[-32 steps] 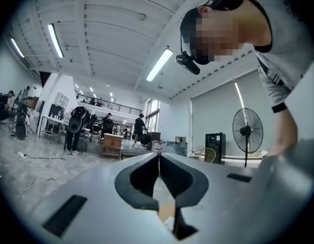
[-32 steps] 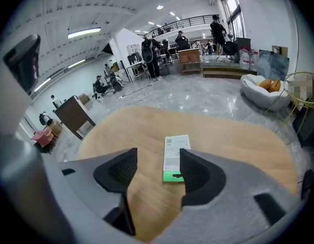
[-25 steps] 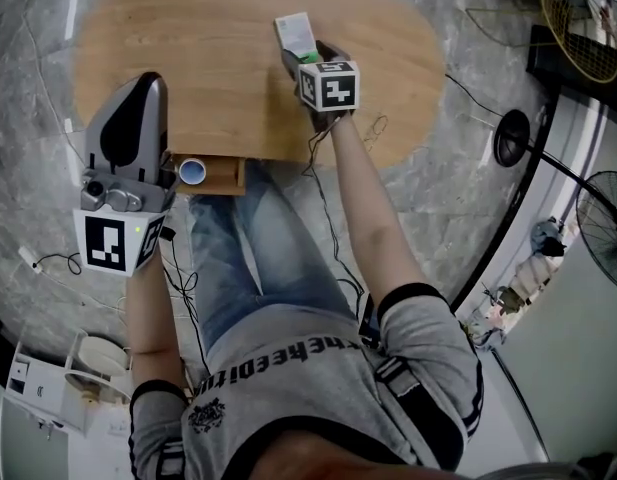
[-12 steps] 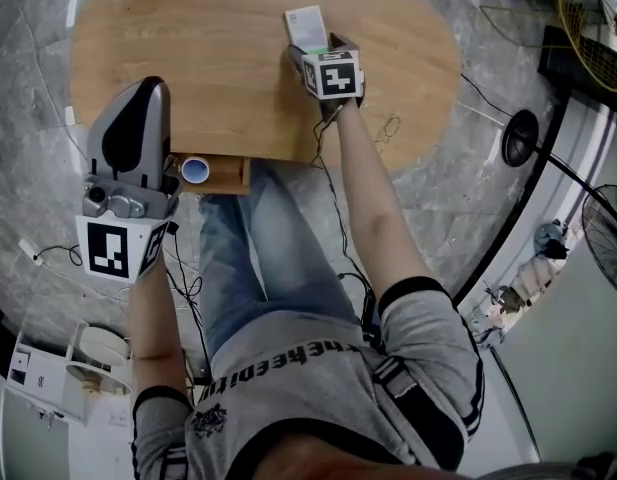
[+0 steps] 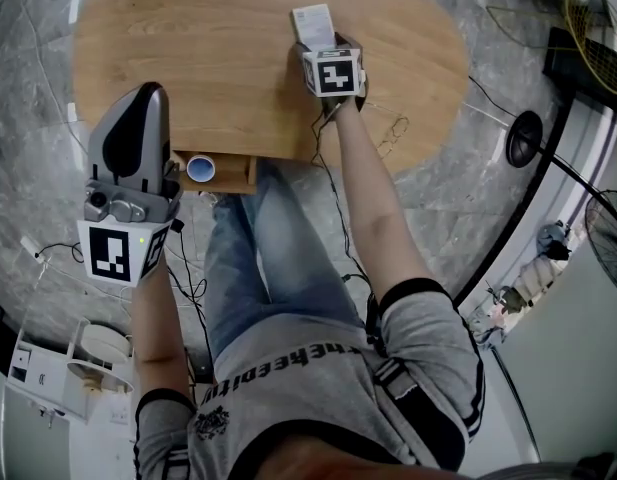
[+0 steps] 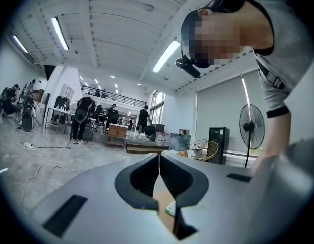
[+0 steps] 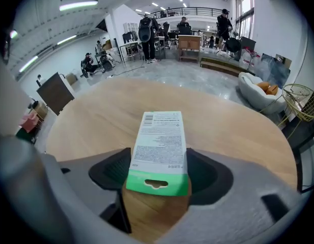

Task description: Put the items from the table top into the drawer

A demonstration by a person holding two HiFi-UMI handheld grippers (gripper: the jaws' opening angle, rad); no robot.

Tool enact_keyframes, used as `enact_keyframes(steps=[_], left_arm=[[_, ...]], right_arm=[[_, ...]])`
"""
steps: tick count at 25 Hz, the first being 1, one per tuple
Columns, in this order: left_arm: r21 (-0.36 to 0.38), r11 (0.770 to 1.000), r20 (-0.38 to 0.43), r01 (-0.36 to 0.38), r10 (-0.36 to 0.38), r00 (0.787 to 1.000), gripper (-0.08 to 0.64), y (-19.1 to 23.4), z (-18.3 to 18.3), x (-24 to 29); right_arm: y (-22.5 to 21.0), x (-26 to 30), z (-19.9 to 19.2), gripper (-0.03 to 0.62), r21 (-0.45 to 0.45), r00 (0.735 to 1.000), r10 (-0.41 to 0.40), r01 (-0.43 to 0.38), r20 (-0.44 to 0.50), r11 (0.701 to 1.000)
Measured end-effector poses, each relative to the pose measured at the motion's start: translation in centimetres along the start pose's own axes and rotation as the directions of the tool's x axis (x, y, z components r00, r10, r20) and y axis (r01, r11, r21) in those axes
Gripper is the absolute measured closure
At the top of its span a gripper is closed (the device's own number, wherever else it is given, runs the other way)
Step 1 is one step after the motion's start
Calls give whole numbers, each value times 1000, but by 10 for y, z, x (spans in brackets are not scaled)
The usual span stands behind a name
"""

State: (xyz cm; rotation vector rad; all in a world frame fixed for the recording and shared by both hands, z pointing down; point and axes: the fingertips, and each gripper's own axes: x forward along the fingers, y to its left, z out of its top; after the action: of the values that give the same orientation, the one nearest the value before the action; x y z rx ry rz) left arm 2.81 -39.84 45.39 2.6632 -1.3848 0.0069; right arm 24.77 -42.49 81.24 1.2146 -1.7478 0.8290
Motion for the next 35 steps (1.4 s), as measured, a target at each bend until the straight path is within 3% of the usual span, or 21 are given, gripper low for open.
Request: enact_keyframes(steps=[7,15,26,35], left_arm=[[-13,1000,29,0,0,1000,549,-1,8,-7],[-2,1000,59,8,-8,998,549,-5,24,-47],[10,1000,83,-16,15,996,549,-11,36,-133],[29,999,108,-24,21,994,549,-18,44,-198]], right_arm=[[19,-31,16,249,117,987,68,-86,146,989],[63,-80,19,249,154,953,114,-162,282,975],[143,-137,-6,249,133,907,177,-244,381,961],[210,-167,-46,249,63,890,239,-284,387,957]])
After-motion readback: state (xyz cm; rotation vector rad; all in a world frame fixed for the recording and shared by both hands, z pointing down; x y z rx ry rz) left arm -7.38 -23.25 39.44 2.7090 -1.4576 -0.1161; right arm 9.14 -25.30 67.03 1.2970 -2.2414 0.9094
